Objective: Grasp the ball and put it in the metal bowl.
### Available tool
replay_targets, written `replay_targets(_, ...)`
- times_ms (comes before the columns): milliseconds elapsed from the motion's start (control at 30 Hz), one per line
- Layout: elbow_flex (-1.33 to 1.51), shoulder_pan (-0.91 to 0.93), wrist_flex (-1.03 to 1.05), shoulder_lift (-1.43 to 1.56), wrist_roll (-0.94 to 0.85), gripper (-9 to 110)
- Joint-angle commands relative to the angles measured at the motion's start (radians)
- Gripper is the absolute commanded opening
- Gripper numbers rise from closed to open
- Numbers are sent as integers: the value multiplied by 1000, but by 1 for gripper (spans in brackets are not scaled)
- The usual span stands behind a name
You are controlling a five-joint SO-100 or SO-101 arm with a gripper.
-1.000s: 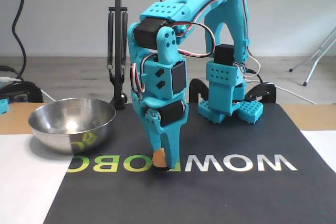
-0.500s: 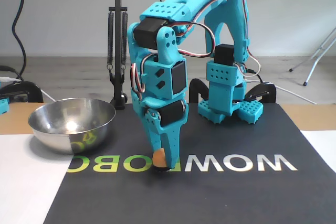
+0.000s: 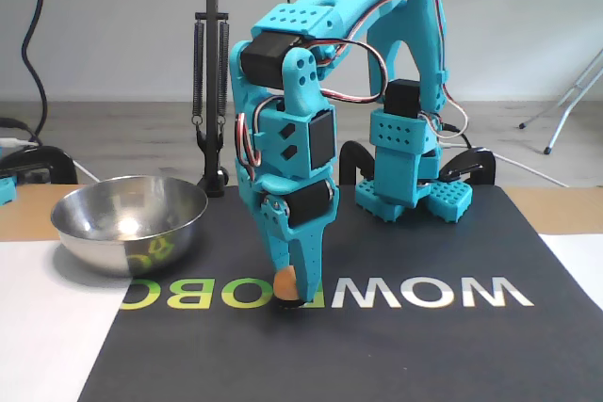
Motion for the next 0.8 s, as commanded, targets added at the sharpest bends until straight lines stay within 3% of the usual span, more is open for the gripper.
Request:
replay_targets(0,-37,2,-3,17,6,24)
replay_targets(533,-46,-8,2,133,92,25)
replay_targets(767,-48,-35,133,225,97,25)
